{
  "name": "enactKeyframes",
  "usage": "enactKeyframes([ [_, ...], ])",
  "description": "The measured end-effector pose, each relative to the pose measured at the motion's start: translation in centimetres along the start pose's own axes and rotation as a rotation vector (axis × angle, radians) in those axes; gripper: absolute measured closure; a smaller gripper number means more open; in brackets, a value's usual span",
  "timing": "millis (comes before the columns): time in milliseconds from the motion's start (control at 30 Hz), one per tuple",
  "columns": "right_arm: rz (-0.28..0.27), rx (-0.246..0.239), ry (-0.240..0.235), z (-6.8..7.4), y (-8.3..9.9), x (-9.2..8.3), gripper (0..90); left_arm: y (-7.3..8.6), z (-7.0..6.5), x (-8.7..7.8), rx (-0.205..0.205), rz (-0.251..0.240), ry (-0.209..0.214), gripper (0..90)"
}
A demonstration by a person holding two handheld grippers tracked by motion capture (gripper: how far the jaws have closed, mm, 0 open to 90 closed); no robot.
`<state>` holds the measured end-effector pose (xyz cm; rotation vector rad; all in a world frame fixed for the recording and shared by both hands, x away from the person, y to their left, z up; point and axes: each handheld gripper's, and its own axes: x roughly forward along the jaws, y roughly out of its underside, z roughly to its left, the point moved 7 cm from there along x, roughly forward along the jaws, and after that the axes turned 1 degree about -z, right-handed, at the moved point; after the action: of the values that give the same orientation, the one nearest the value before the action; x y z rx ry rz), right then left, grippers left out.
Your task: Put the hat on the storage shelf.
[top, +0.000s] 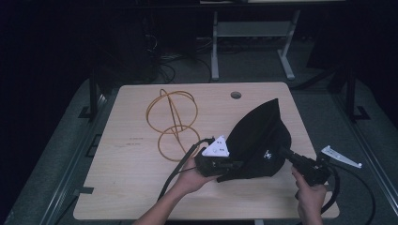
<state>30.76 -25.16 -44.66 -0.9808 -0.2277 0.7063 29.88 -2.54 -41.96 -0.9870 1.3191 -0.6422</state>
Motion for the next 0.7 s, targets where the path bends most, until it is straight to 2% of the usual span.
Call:
enactKeyframes([
  [300,-0.019,-0.044,-0.013,1.1,-1.9,0.0,86.6,0.2,-0.3,-0.2,0.006,0.001,-0.007,84.8],
  [700,-0.011,-0.099,-0.022,2.7,-3.6,0.6,87.0,1.1,-0.7,-0.3,0.015,0.027,-0.015,84.2],
])
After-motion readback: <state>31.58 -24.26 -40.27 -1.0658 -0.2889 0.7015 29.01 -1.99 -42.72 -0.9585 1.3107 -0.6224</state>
